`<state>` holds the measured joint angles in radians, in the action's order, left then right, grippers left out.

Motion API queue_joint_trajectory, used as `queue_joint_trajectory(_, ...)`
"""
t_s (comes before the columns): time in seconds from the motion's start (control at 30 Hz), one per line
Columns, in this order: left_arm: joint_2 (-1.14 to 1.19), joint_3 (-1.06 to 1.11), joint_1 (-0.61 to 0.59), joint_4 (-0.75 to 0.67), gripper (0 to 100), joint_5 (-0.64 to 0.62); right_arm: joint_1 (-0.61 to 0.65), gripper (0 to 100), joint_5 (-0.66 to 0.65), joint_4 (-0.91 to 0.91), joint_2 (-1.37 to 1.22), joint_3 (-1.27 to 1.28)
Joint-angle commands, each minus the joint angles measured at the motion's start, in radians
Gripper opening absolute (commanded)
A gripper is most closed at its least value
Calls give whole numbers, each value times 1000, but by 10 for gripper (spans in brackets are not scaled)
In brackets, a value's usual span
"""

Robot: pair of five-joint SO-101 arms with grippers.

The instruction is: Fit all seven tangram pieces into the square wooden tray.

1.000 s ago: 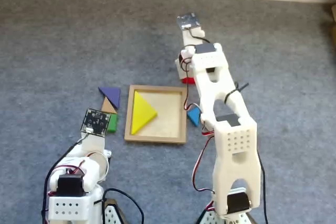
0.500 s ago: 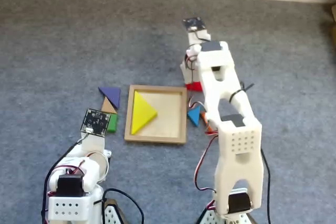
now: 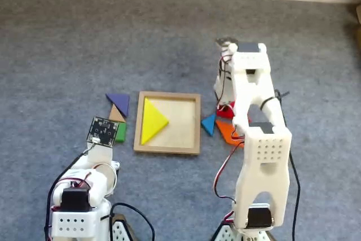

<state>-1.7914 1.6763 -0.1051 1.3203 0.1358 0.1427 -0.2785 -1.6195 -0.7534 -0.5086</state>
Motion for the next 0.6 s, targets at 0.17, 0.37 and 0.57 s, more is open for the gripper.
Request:
queue_joint_trajectory(0.17, -31, 19, 7, 3, 6, 9, -10, 187, -17, -35, 289, -2)
queue_joint_trajectory(0.37, -31, 19, 7, 3, 6, 9, -5, 187, -17, -41, 389, -1)
queue_joint_trajectory(0.57, -31, 19, 7, 3, 6, 9, 31, 187, -17, -58, 443, 50)
